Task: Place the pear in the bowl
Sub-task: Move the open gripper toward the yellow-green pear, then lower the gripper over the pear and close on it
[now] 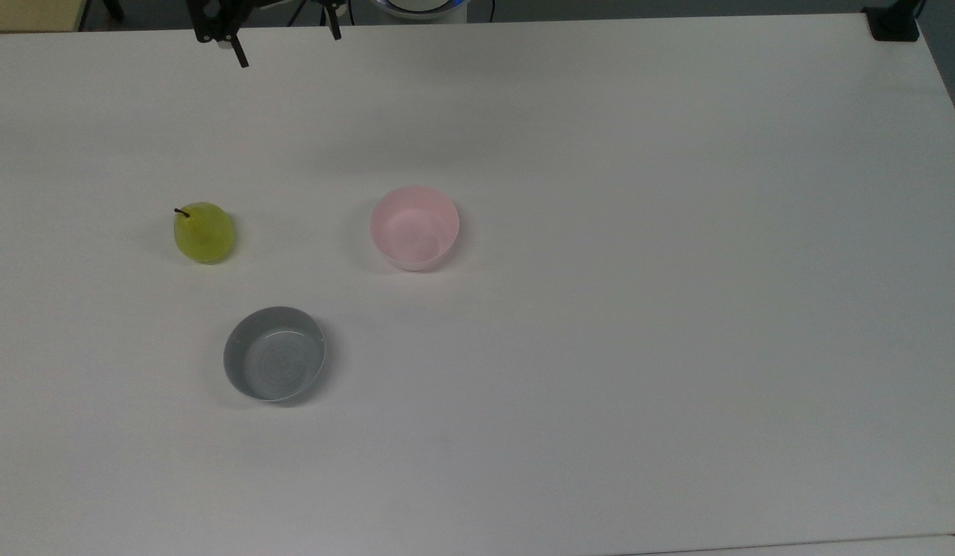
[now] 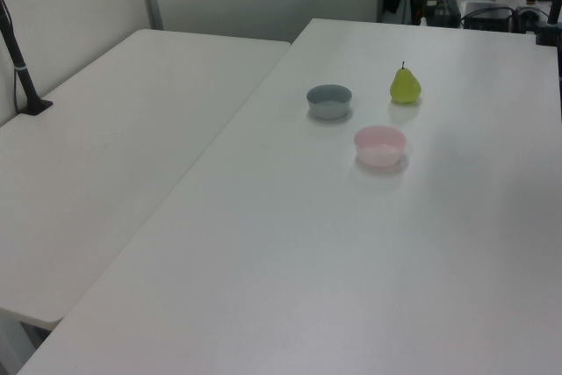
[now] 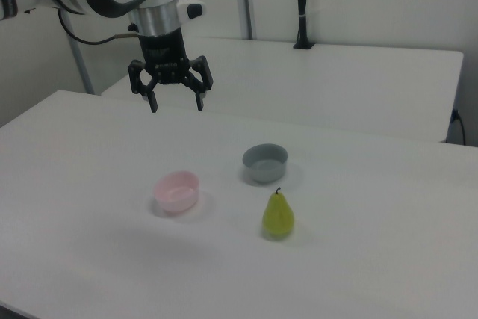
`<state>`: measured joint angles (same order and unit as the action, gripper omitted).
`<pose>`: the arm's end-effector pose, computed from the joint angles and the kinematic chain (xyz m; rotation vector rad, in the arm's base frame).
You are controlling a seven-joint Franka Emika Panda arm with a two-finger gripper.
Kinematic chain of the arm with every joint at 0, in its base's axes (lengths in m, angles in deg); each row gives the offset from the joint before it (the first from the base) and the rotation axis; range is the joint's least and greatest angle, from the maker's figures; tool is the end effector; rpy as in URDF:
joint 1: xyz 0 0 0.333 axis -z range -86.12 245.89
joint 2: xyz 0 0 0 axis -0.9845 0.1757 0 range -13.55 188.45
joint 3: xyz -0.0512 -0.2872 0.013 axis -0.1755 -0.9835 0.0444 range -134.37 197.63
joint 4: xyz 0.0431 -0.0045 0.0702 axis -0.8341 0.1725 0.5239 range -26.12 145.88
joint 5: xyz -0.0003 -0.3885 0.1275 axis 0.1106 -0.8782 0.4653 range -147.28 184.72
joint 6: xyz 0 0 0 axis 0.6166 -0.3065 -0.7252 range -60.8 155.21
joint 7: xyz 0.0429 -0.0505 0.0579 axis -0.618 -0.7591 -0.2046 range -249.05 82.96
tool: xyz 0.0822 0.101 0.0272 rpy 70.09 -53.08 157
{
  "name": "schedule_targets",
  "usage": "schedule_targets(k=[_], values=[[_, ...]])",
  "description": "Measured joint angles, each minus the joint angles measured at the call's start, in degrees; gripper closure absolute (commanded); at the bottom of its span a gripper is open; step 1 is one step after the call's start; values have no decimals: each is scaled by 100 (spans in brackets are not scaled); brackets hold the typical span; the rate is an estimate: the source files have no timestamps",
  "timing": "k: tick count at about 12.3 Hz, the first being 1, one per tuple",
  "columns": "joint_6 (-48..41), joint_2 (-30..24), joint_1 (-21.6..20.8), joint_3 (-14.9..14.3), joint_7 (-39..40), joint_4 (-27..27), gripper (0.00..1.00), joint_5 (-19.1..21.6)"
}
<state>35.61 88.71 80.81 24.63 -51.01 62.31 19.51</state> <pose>0.5805 -0.0784 0.5494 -3.0721 -0.6542 -0.0504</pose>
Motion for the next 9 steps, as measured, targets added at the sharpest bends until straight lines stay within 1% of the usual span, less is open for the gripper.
schedule_targets(k=[2, 7, 9], values=[[-5, 0, 132, -39, 69, 0, 1, -97], [111, 12, 415, -604, 1038, 4, 1, -114], [256, 96, 533, -786, 1261, 21, 0, -114]])
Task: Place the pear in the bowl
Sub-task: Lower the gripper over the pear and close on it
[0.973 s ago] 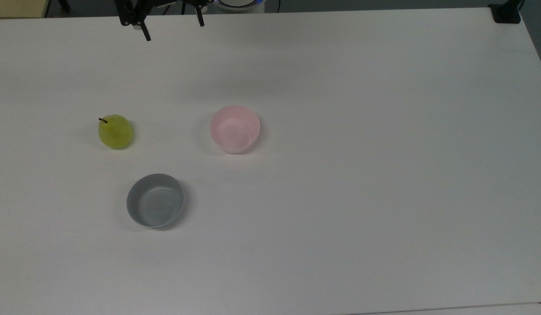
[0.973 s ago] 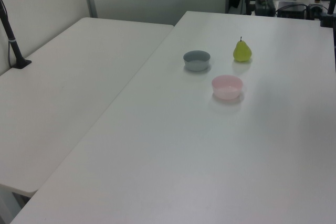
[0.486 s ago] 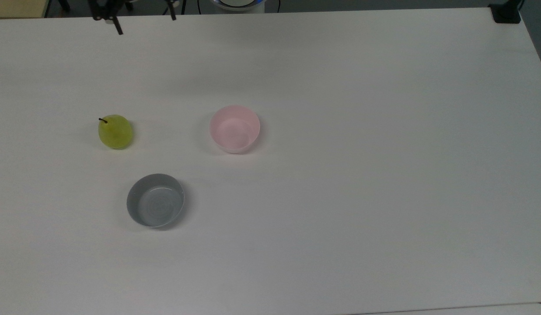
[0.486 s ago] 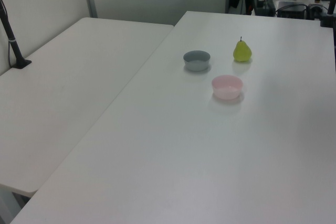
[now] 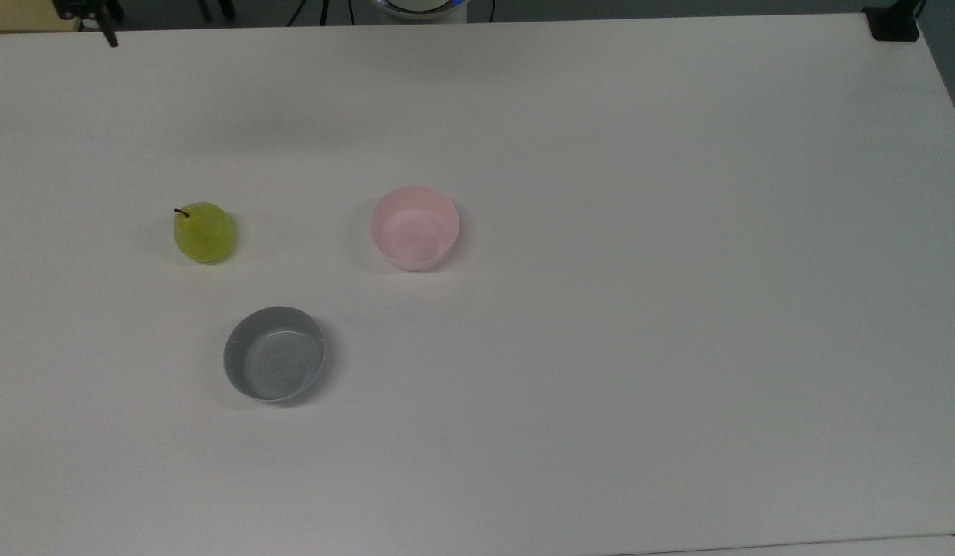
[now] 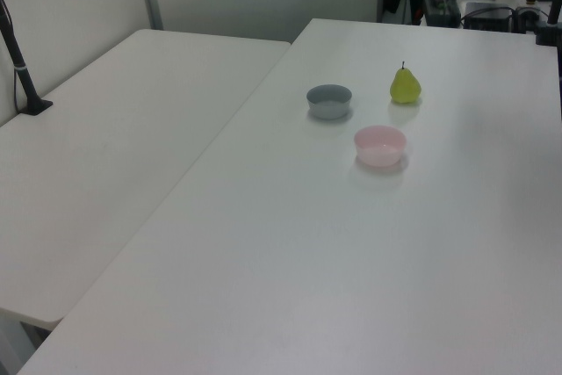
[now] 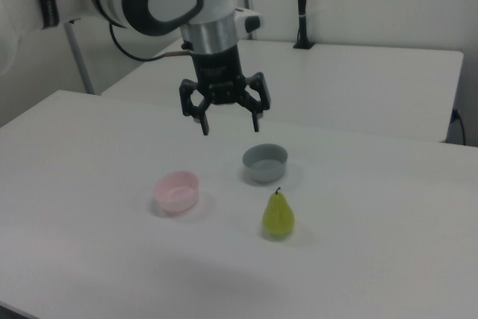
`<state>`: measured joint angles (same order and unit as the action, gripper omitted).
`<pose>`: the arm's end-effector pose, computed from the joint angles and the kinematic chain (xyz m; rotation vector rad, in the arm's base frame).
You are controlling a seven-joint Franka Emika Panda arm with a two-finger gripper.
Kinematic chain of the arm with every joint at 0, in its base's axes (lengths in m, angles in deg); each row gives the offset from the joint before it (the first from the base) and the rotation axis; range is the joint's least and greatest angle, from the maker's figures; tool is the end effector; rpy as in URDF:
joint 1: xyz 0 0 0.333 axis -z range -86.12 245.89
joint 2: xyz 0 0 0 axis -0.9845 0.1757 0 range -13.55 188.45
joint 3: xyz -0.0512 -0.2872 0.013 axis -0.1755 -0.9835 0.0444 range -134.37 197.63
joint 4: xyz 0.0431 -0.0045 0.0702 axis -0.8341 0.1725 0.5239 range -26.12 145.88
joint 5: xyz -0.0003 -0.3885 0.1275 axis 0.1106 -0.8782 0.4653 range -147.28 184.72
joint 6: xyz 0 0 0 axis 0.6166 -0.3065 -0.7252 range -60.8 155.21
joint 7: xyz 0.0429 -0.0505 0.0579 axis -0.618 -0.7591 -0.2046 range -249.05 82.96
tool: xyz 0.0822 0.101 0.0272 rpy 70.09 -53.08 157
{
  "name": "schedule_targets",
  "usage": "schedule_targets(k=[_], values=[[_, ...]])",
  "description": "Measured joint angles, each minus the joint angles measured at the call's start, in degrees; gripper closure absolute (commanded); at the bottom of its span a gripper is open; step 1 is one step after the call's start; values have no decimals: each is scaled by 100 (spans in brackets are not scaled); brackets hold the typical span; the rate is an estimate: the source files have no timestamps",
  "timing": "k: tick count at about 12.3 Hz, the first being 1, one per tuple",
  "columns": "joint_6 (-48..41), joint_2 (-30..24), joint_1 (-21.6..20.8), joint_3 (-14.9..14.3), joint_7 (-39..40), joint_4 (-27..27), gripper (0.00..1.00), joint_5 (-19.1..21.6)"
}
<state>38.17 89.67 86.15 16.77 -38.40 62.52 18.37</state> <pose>0.5552 -0.2129 0.5425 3.0322 0.6328 0.0588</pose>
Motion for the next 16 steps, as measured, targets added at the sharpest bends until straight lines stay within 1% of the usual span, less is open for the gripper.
schedule_targets(k=[1, 3, 6, 9, 10, 13, 16], values=[[152, 116, 78, -55, 22, 27, 0, 0], [528, 419, 221, -68, 23, 169, 0, 2], [1251, 843, 257, -68, -101, 539, 0, 44], [2315, 1043, 257, -68, -507, 1097, 0, 387], [2604, 1118, 254, -67, -587, 1228, 0, 439], [3180, 1446, 238, -40, -734, 1323, 0, 588], [3576, 1783, 137, -2, -1012, 1327, 1, 593]])
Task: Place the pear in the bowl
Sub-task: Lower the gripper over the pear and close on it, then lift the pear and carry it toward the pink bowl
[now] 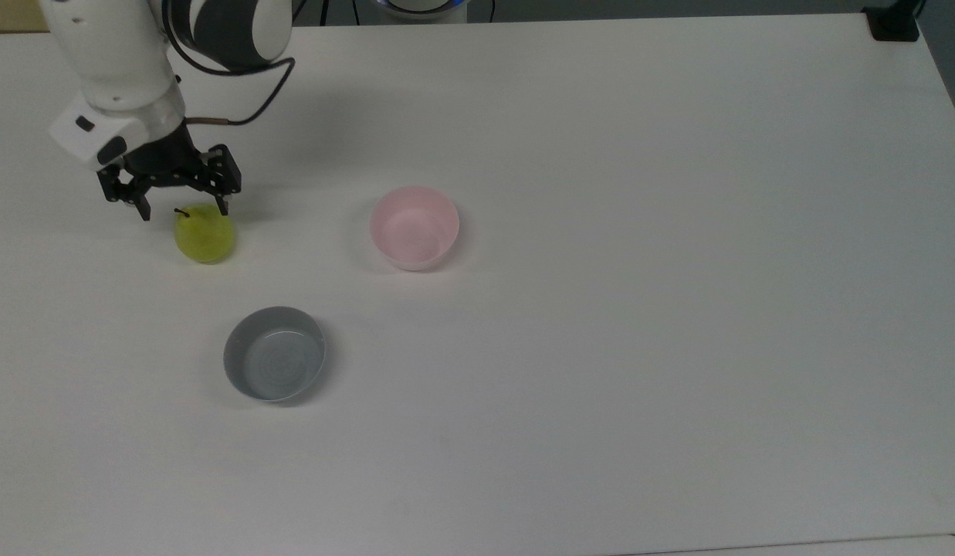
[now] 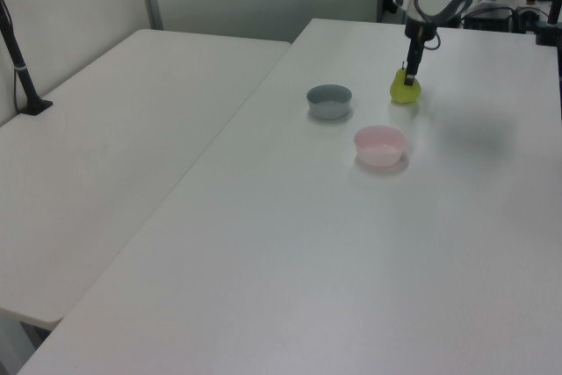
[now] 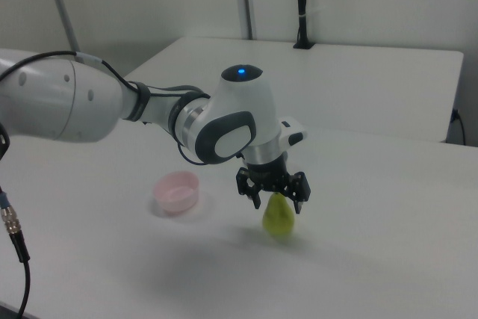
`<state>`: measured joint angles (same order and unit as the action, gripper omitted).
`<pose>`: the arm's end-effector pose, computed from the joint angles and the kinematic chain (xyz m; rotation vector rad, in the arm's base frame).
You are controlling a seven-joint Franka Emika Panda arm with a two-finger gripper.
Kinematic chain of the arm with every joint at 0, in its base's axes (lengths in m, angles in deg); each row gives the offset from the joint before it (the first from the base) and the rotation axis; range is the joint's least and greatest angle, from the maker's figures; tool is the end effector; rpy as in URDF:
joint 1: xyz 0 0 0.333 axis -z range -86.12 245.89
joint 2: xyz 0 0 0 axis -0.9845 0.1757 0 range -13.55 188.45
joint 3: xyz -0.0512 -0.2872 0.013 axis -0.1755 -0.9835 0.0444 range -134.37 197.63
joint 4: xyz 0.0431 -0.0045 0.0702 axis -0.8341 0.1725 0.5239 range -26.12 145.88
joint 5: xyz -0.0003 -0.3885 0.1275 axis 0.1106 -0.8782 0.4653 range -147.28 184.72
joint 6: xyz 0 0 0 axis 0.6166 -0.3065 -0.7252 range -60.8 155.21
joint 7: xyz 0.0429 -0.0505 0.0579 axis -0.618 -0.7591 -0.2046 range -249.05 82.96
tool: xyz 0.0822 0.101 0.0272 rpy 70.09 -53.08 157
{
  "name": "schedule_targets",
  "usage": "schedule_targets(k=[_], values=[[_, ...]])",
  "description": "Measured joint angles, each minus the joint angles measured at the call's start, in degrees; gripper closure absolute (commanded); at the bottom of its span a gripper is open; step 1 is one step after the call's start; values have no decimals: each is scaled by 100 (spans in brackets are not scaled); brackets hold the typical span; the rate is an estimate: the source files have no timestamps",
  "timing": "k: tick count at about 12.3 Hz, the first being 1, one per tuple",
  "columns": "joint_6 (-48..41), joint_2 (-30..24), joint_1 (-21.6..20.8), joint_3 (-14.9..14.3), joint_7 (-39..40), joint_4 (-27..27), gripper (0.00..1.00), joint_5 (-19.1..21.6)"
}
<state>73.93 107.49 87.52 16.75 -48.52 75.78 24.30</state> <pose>0.6098 -0.2416 0.2980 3.0433 0.2577 0.1921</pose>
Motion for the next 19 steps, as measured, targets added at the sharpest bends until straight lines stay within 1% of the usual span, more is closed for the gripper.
schedule_targets(k=[2, 3, 4, 10, 12, 15, 19], values=[[29, 163, -70, 6, -121, 0, 61, 0], [33, 227, -93, 6, -133, 0, 84, 0], [37, 254, -100, 6, -137, -1, 99, 0], [16, 166, -97, 5, -157, -55, 100, 0], [-222, 38, -102, 6, -157, -118, 100, 0], [-1288, -336, -117, 92, -196, -484, 100, 0], [-3137, -664, -114, 283, -641, -1488, 100, 0]])
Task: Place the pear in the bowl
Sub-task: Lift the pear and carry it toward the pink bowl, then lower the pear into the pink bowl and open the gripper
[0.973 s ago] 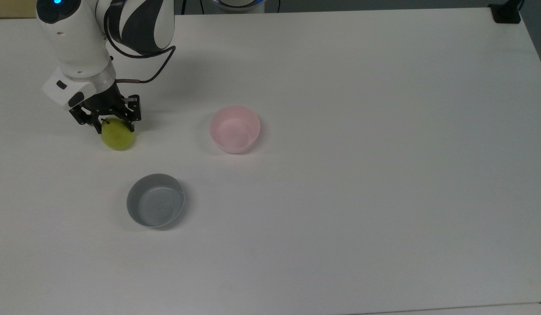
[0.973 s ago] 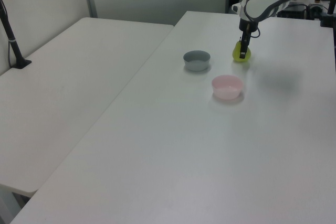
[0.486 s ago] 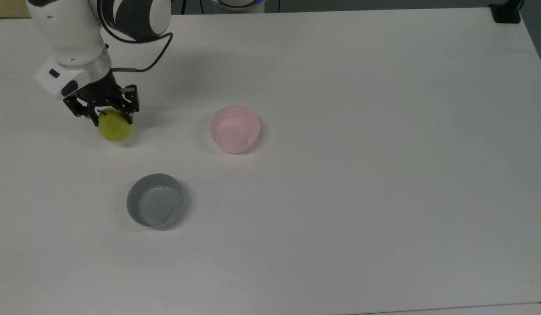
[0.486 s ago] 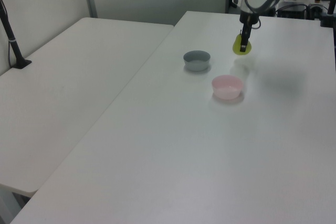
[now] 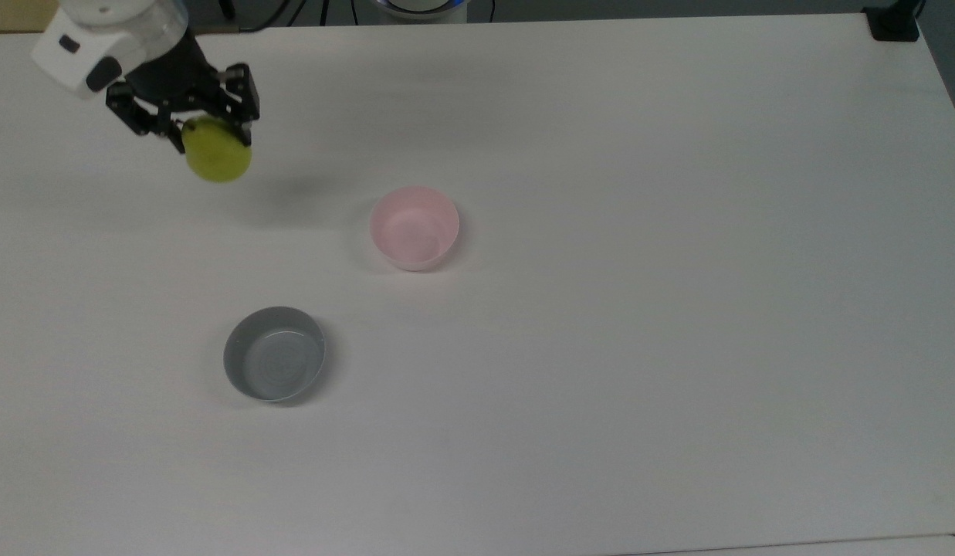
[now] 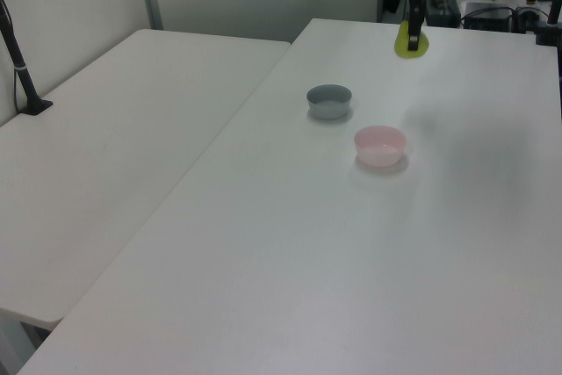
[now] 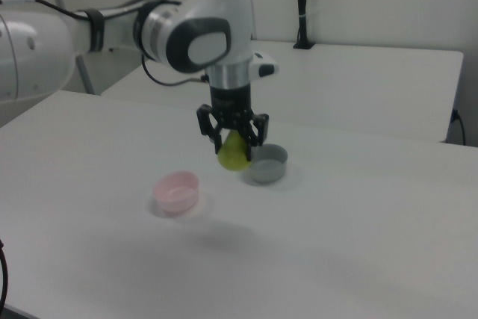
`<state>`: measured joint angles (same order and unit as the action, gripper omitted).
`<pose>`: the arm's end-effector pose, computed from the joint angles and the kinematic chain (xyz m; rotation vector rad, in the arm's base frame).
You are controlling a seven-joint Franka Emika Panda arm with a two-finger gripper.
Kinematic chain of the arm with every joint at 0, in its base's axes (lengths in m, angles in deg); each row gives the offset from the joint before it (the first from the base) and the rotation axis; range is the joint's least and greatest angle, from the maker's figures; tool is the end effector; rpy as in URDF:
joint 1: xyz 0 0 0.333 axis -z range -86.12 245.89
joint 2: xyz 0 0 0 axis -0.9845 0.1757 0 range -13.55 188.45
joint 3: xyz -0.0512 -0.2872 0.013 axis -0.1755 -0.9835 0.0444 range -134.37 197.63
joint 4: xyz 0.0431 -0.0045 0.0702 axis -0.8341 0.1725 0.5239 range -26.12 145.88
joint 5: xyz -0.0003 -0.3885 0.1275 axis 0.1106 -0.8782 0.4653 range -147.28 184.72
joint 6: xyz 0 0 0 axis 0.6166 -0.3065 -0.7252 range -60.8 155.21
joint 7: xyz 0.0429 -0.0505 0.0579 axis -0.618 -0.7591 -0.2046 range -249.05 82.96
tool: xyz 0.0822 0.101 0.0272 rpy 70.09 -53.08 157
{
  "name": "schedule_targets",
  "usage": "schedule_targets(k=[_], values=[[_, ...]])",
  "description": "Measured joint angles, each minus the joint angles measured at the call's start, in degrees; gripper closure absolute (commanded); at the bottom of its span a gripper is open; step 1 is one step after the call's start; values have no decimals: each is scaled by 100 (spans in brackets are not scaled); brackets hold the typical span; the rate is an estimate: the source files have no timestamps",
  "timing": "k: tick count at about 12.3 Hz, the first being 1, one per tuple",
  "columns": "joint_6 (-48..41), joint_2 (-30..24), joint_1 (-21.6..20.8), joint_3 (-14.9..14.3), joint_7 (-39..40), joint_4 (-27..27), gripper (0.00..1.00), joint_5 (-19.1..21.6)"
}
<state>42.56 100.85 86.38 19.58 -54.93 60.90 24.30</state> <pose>0.6121 -0.1844 0.4450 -3.0782 -0.2304 0.0150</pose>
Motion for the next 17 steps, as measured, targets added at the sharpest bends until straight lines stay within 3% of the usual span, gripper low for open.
schedule_targets(k=[4, 7, 9, 13, 17], values=[[-1352, -196, 19, 367, -506, -786, 100, 0], [-1524, -521, 7, 826, -1026, -824, 100, 0], [-1528, -718, -149, 949, -1276, -735, 100, 0], [-590, -1163, -674, 1016, -1738, 185, 100, 0], [534, -1264, -756, 1197, -1781, 1155, 100, -16]])
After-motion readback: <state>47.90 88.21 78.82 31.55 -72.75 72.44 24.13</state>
